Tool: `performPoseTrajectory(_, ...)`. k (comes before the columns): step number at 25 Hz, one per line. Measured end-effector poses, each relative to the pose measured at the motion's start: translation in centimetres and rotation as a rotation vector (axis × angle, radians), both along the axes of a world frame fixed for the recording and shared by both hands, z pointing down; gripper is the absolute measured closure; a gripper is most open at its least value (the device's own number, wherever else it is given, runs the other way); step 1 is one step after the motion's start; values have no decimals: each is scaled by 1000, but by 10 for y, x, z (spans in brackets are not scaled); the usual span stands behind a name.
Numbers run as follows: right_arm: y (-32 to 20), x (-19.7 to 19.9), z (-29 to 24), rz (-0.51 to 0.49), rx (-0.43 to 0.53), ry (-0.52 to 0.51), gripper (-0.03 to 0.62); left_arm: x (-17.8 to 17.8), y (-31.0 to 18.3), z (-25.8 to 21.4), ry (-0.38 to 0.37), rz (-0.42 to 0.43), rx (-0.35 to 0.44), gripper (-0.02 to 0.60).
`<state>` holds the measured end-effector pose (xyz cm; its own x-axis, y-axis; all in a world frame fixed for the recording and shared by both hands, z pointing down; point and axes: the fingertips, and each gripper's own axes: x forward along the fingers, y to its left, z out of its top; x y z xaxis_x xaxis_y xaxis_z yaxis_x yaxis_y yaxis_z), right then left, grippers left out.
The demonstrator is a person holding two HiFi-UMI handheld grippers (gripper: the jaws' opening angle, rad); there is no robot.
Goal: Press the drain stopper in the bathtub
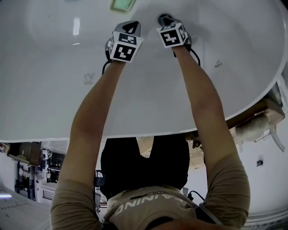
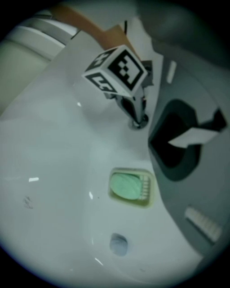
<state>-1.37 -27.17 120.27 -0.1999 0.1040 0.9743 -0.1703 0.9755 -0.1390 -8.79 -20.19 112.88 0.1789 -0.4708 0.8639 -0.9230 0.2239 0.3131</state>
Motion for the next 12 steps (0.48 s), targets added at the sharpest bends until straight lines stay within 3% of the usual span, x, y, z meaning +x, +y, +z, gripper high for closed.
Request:
performPoseTrajectory(6, 10, 12, -31, -162, 102, -67, 586, -6, -5, -29, -15, 10, 4, 580)
performPoseTrajectory(12, 12, 8, -86, -132, 61, -85, 586, -15, -10, -78, -53, 21, 9, 580)
